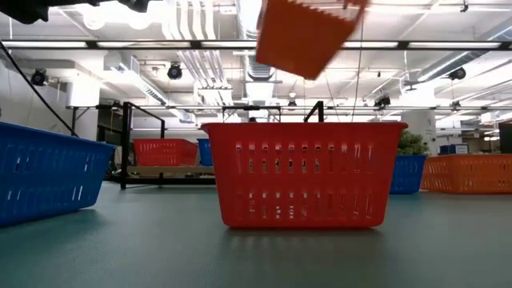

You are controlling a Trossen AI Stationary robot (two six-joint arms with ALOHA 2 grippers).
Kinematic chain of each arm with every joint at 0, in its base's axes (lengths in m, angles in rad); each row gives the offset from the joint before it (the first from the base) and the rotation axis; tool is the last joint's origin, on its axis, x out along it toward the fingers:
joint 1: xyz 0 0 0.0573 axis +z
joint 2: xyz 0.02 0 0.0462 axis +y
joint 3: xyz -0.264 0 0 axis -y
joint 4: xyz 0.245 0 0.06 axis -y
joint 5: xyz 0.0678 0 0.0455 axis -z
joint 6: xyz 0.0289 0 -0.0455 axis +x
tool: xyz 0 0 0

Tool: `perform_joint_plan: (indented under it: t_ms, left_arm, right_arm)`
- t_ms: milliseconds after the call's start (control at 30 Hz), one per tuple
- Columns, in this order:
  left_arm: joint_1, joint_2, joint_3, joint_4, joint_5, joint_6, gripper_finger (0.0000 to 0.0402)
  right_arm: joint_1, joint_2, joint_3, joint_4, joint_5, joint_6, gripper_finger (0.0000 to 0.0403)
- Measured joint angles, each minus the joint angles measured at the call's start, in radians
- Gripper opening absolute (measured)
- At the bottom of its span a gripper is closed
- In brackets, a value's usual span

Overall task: Stack baskets on shelf by color
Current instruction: Put the bottom right orange bin on the shelf

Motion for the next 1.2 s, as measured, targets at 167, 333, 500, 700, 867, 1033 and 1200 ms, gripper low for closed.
perform_joint_plan:
  t_ms: [167, 333, 500, 700, 867, 1033, 1200]
  left_arm:
    - [0.000, -0.040, 0.000, -0.017, 0.000, 0.048, 0.0000]
    - [0.000, -0.103, 0.000, -0.071, 0.000, 0.067, 0.0000]
    - [0.000, -0.150, 0.000, -0.114, -0.001, 0.071, 0.0000]
    - [0.000, -0.180, 0.000, -0.115, -0.003, 0.094, 0.0000]
    - [0.000, -0.181, 0.000, -0.115, -0.009, 0.120, 0.0000]
    - [0.000, -0.176, 0.000, -0.115, -0.034, 0.152, 0.0000]
    - [0.000, -0.175, 0.000, -0.113, -0.056, 0.177, 0.0000]
  right_arm:
    - [-0.164, 0.000, 0.049, 0.000, -0.003, -0.144, 0.0009]
    - [-0.325, 0.000, 0.074, 0.003, -0.008, -0.272, 0.0009]
    - [-0.472, 0.000, 0.066, 0.022, -0.038, -0.384, 0.0009]
    - [-0.621, 0.000, 0.039, 0.082, -0.182, -0.473, 0.0009]
    - [-0.700, 0.000, 0.037, 0.090, -0.219, -0.513, 0.0009]
    - [-0.745, 0.000, 0.021, 0.153, -0.219, -0.520, 0.0009]
    - [-0.777, 0.000, -0.041, 0.242, -0.248, -0.556, 0.0009]
